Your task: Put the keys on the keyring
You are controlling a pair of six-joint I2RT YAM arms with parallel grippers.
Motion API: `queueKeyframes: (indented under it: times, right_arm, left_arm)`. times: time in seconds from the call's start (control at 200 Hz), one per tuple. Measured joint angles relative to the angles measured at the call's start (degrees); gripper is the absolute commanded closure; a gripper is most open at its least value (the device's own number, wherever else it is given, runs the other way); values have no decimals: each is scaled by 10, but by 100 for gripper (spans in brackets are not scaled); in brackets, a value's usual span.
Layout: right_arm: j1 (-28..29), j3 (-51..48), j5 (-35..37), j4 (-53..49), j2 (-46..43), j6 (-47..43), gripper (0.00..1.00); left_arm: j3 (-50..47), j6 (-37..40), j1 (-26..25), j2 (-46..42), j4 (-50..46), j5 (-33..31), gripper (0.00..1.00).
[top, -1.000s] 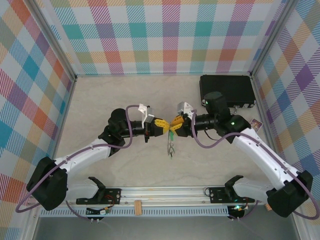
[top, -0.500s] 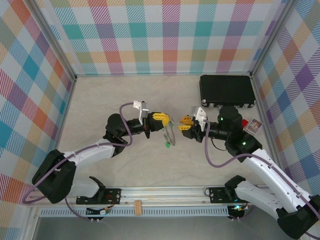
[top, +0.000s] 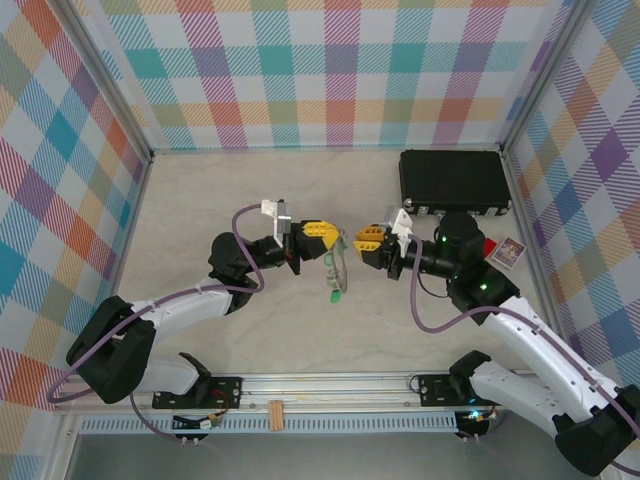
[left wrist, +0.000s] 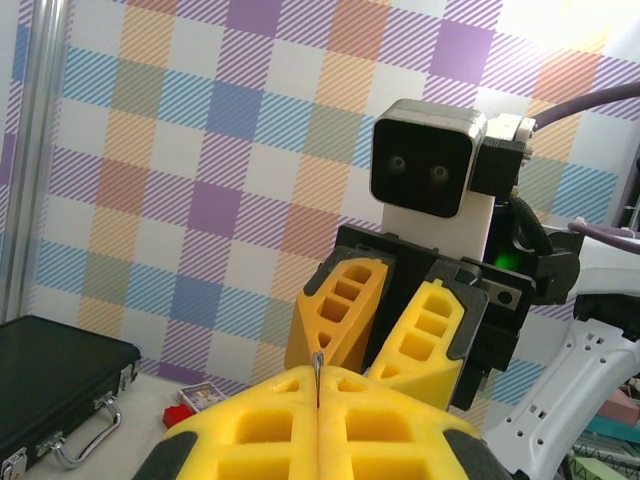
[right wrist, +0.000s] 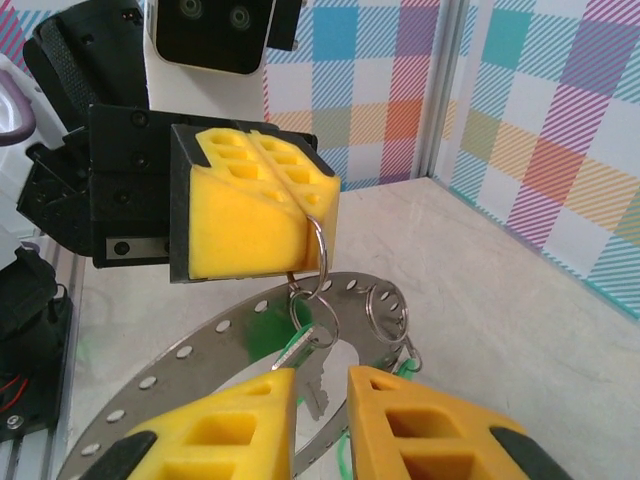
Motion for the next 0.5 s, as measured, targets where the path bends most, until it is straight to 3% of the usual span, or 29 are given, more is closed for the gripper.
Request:
queueKeyframes:
  times: [0.5]
  right_arm:
    - [0,29,-52,3,42,17,73]
  left_arm:
    - [-1,0,-3,0,0,0,100]
